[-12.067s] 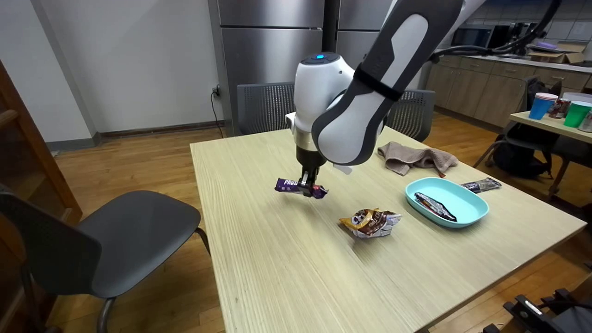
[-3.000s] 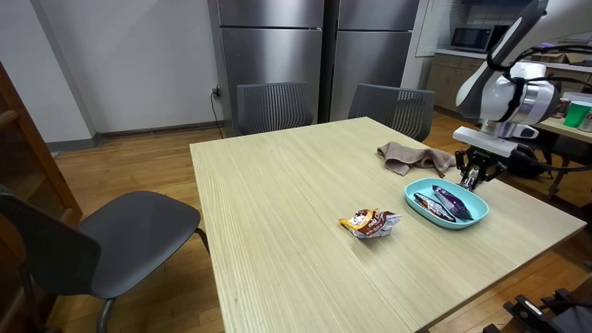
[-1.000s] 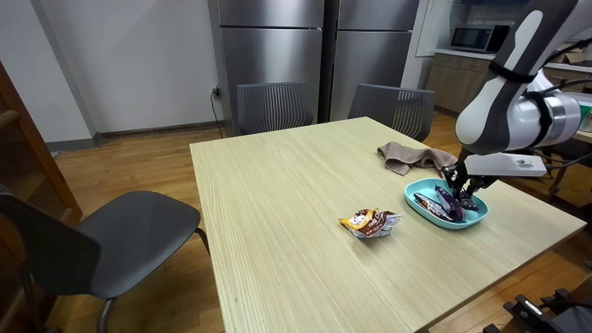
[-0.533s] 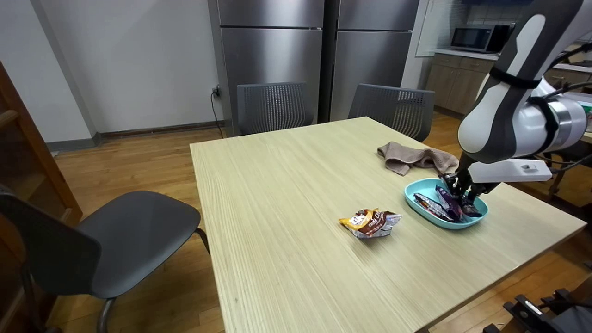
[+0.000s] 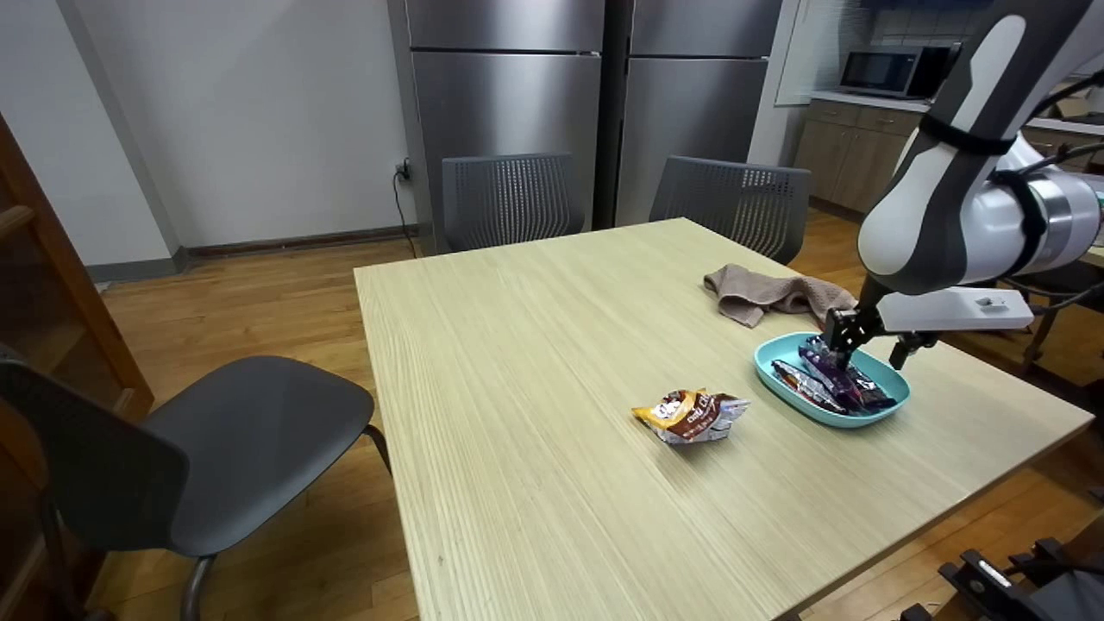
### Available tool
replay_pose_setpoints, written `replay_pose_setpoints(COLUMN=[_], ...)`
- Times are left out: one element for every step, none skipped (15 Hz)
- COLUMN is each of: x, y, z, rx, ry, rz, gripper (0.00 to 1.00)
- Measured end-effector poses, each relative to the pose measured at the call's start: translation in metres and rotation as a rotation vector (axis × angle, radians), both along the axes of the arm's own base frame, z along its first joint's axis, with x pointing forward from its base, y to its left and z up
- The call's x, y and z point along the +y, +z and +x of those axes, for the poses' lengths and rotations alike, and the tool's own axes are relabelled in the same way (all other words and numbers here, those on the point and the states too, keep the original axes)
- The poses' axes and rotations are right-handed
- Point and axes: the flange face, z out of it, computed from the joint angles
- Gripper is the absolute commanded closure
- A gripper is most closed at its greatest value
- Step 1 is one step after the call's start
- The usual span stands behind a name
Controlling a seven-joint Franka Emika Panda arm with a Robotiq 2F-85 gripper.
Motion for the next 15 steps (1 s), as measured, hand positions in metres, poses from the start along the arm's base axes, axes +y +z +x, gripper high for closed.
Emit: replay_pose_setpoints(x=[-0.002,-0.003,-0.004,-0.005,-0.005,-0.007,-0.009,-0.012,-0.016,-0.021,-0.027,-0.033,-0.039,-0.044,-0.049], y=[0.002,0.003,0.004,0.005,0.007,0.009,0.011,0.015,0.019,0.024,0.029,0.035,0.040,0.044,0.048], z=[0.000,0.000,0.001,0.001,0.001,0.002,0.003,0.005,0.007,0.010,0.013,0.017,0.022,0.027,0.032], rx=[-0.002,-0.004,-0.006,-0.008,-0.010,-0.014,-0.019,-0.024,-0.030,-0.040,-0.052,-0.065,-0.079,-0.093,-0.104], ry=[-0.003,-0.005,-0.007,-0.008,-0.012,-0.019,-0.028,-0.041,-0.057,-0.078,-0.100,-0.122,-0.147,-0.168,-0.184], rz=[-0.002,-0.003,-0.004,-0.004,-0.004,-0.003,-0.001,0.003,0.007,0.011,0.014,0.016,0.020,0.024,0.029], gripper=[0.00,0.00,0.00,0.00,0.00,0.00,0.00,0.00,0.00,0.00,0.00,0.00,0.00,0.00,0.00])
